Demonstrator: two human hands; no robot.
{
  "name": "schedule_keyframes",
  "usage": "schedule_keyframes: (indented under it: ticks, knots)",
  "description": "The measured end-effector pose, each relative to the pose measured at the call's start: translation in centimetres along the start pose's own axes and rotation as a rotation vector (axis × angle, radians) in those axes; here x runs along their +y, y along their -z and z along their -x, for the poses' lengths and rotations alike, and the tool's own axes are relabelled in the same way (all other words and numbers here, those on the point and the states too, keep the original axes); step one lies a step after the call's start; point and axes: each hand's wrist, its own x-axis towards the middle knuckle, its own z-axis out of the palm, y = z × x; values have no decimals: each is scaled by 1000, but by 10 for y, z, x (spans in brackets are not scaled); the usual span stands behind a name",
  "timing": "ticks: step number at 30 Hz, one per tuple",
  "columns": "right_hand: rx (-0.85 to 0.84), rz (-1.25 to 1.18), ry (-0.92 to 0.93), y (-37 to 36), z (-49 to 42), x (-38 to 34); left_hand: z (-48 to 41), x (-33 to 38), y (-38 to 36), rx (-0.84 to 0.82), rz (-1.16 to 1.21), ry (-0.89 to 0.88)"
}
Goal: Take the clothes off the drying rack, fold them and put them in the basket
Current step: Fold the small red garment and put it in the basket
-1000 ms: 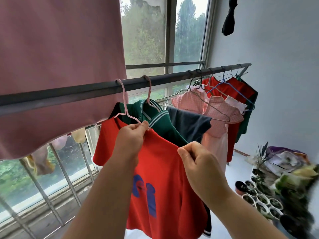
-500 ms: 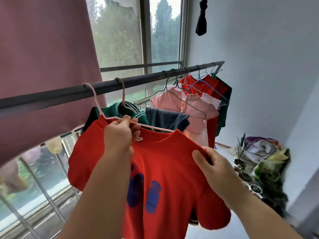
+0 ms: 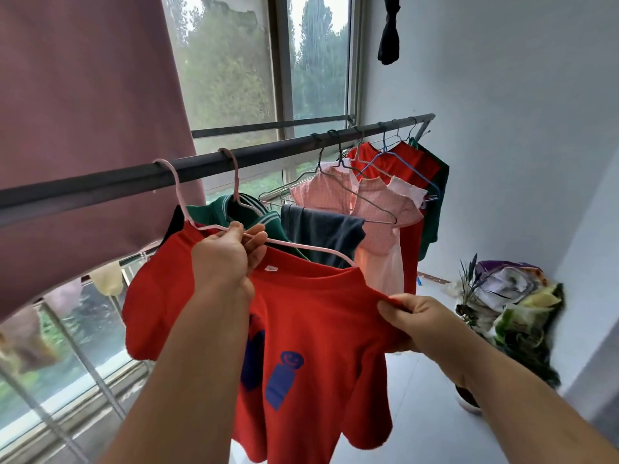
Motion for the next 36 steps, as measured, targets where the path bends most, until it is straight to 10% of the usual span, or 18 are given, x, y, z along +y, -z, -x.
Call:
schedule_keyframes:
  ticks: [36]
  knots:
    - [-101,674,50,-62,-24,0,34,35,-15,-197,79,37]
